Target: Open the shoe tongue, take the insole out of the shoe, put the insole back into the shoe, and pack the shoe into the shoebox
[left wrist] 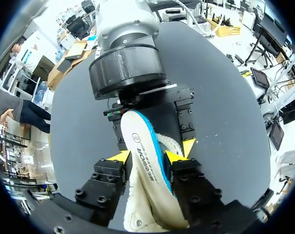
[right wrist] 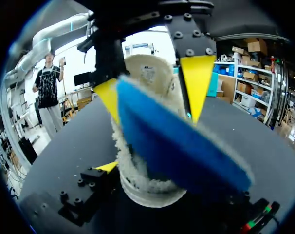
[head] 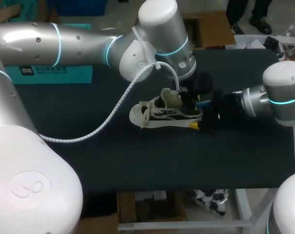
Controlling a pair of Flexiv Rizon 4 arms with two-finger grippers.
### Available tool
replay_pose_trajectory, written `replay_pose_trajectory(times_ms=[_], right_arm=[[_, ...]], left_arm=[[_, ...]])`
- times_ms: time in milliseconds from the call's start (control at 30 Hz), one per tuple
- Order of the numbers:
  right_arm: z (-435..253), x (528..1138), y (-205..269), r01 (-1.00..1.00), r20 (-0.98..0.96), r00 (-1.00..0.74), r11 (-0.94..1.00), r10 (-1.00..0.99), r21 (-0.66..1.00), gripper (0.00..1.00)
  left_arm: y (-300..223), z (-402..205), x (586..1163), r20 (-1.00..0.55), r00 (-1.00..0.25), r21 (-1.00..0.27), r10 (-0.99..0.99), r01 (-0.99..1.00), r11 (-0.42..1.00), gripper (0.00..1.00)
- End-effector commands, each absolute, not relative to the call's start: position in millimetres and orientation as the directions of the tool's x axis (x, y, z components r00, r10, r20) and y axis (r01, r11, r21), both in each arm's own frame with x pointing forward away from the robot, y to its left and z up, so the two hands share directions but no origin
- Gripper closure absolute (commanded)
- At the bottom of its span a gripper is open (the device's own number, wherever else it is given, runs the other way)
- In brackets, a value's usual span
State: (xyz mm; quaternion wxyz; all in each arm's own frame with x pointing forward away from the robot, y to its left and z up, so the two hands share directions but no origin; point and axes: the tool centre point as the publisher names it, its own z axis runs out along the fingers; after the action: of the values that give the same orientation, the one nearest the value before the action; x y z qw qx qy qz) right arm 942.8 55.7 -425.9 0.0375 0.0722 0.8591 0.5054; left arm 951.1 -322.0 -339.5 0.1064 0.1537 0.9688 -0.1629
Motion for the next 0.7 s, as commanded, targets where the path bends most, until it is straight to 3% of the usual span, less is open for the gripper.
replay_pose_trajectory(times_ms=[33, 100, 167, 700], right_arm=[[-433, 941, 57, 0.085, 0.007, -0.987, 0.477, 0.161, 0.875, 1.0], [-433, 941, 57, 0.085, 0.007, -0.987, 0.477, 0.161, 0.875, 1.0], [-433, 941, 57, 0.085, 0.007, -0.987, 0.477, 0.161, 0.875, 1.0], [-433, 941, 57, 0.085, 0.007, -0.987, 0.477, 0.161, 0.875, 1.0]], left_arm=[[-315, -340, 953, -0.26, -0.932, -0.301, 0.252, 0.326, 0.896, 0.6], [-314, -339, 954, -0.257, -0.934, -0.305, 0.247, 0.321, 0.897, 0.65], [-313, -338, 956, -0.255, -0.937, -0.311, 0.24, 0.314, 0.897, 1.0], [-303, -290, 935, -0.257, -0.909, -0.474, 0.329, 0.415, 0.776, 1.0]])
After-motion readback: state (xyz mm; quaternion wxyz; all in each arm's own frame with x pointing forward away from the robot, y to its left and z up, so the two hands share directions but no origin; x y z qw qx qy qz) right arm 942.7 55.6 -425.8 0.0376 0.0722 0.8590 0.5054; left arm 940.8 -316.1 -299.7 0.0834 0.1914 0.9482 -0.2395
